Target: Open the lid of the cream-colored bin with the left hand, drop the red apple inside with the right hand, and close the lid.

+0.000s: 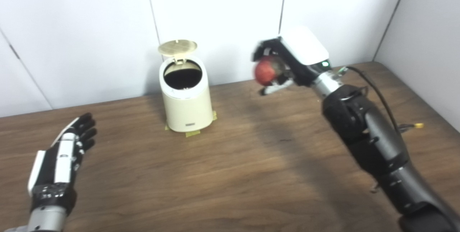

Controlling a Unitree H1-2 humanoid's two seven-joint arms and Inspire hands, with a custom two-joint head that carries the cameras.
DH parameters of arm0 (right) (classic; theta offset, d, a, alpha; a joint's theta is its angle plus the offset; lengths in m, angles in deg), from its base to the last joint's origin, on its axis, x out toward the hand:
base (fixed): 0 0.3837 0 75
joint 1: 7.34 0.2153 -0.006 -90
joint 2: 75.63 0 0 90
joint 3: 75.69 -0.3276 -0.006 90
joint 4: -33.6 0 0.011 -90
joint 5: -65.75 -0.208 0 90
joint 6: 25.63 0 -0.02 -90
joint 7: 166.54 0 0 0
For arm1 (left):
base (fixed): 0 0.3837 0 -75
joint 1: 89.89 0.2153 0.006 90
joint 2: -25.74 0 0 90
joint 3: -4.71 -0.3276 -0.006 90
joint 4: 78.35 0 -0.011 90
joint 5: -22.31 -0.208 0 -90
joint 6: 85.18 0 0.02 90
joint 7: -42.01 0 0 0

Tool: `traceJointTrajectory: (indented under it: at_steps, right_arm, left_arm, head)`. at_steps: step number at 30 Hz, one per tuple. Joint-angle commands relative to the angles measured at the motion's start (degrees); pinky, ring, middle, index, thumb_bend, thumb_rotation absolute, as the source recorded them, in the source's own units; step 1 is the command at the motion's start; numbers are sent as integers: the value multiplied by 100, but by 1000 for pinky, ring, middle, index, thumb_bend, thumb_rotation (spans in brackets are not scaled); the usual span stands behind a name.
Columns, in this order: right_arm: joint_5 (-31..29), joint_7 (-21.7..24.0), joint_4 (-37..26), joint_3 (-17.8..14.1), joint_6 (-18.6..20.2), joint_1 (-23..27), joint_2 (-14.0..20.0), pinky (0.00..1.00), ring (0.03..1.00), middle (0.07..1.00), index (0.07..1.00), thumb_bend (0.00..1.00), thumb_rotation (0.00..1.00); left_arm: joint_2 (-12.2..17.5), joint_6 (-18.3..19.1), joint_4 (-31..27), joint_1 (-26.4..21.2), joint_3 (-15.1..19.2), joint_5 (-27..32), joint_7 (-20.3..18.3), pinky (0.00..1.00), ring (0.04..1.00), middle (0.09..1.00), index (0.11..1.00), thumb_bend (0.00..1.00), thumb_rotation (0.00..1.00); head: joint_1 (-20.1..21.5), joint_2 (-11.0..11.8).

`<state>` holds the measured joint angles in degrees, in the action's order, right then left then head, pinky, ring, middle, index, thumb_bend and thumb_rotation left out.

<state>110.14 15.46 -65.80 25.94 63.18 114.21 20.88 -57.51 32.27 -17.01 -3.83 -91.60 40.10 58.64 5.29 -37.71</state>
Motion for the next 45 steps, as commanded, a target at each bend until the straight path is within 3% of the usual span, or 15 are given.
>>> traceJointTrajectory:
  at_steps: [1, 3, 8, 15, 30, 41, 45]
  right_arm:
    - [50, -213, -142, -48, -157, 347, -87, 387, 385, 501, 527, 498, 0]
    - [10, -280, -78, -18, -256, 413, -335, 329, 396, 506, 525, 496, 0]
    - [-54, -362, 192, 74, -418, 574, -770, 333, 403, 504, 510, 498, 0]
    - [-23, -706, 1109, 149, -594, 942, -1207, 328, 405, 509, 517, 497, 0]
    - [-76, -1267, 2716, 369, -806, 1546, -1525, 341, 393, 506, 517, 497, 0]
    - [-31, -1692, 3448, 585, -938, 1803, -1634, 350, 384, 503, 526, 497, 0]
    - [-41, -1543, 3506, 615, -746, 1846, -1621, 332, 414, 511, 533, 497, 0]
  left_arm:
    - [49, -52, -193, -84, -36, -231, 97, 860, 842, 852, 846, 158, 1000]
    - [12, -52, -175, -48, -93, -293, 129, 850, 845, 850, 846, 171, 1000]
    - [-57, -52, -167, 31, -179, -358, 147, 854, 861, 861, 849, 209, 1000]
    - [-220, -52, -126, 75, -178, -456, 105, 847, 866, 867, 864, 240, 1000]
    - [-441, -52, -160, 169, -78, -539, 78, 857, 870, 873, 857, 260, 995]
    - [-550, -53, -142, 178, -34, -616, 31, 859, 866, 871, 851, 272, 975]
    - [-596, -53, -138, 179, -34, -689, 16, 853, 864, 870, 849, 270, 966]
  head:
    - [-17, 3]
    - [-139, 47]
    - [-247, 88]
    - [-322, 112]
    - [-439, 130]
    - [-463, 127]
    - [-487, 138]
